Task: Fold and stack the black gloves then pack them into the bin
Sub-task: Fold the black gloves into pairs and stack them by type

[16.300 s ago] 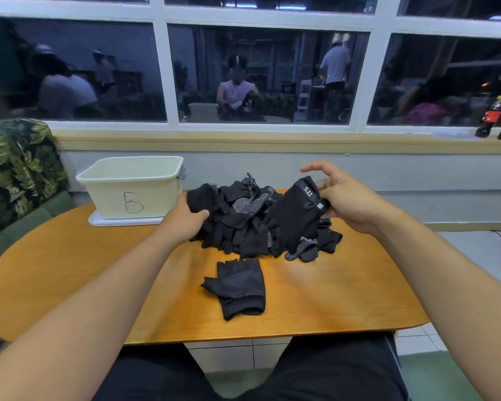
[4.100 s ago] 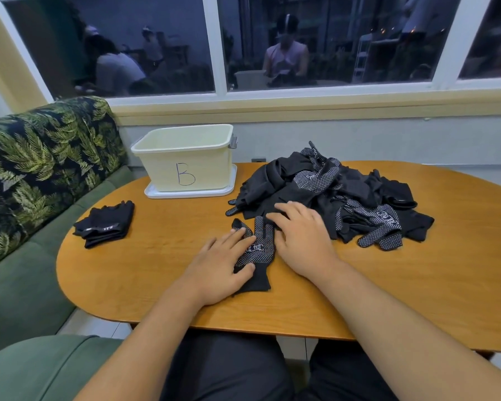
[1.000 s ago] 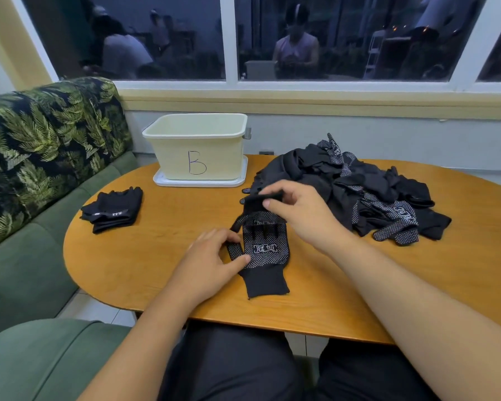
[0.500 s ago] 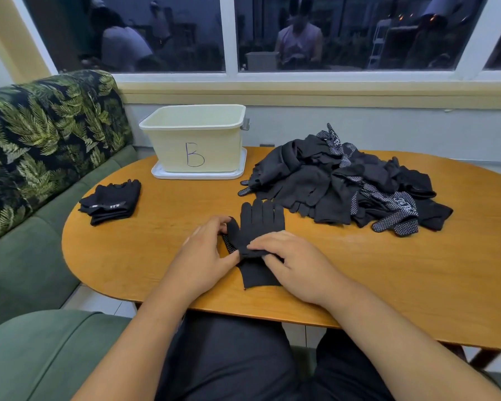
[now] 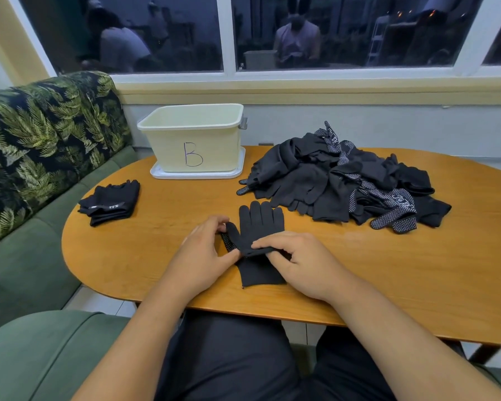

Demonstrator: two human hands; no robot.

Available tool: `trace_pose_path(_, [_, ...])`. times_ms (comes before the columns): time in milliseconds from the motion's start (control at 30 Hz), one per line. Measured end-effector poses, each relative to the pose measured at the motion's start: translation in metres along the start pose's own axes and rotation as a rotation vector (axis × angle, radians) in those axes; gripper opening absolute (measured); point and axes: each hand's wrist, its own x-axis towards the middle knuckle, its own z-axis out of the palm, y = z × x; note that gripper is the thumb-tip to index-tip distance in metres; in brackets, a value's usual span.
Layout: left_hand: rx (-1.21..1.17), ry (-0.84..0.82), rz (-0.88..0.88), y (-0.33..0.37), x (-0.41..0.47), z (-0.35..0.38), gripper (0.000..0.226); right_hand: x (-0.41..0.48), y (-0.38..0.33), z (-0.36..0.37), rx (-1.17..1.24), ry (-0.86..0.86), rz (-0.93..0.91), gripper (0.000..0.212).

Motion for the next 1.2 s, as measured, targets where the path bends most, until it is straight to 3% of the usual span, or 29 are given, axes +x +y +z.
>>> trace_pose_path(233, [-0.068, 0.017, 0.069, -0.008, -0.020, -0.005, 0.063, 0.001, 0.003, 0.002, -0.003, -0.008, 0.013, 0.034])
trace_pose_path(500, [0.028, 0.000, 0.149, -0.003, -0.021, -0.004, 0.055, -0.001, 0.000, 0.000, 0.051, 0.049, -0.064, 0.037])
trace_pose_path(833, [0.060, -0.004, 0.203, -0.003, -0.025, -0.006, 0.034, -0.002, -0.001, 0.000, -0.085, -0.081, -0.102, 0.041])
trace_pose_path(1033, [0.098, 0.029, 0.386, 0.002, -0.031, -0.006, 0.027, -0.001, 0.000, -0.003, 0.016, -0.106, -0.061, 0.051])
trace_pose_path(1200, [0.188, 0.015, 0.406, 0.008, -0.034, -0.006, 0.039, 0.005, 0.003, 0.003, 0.030, -0.030, -0.018, 0.033])
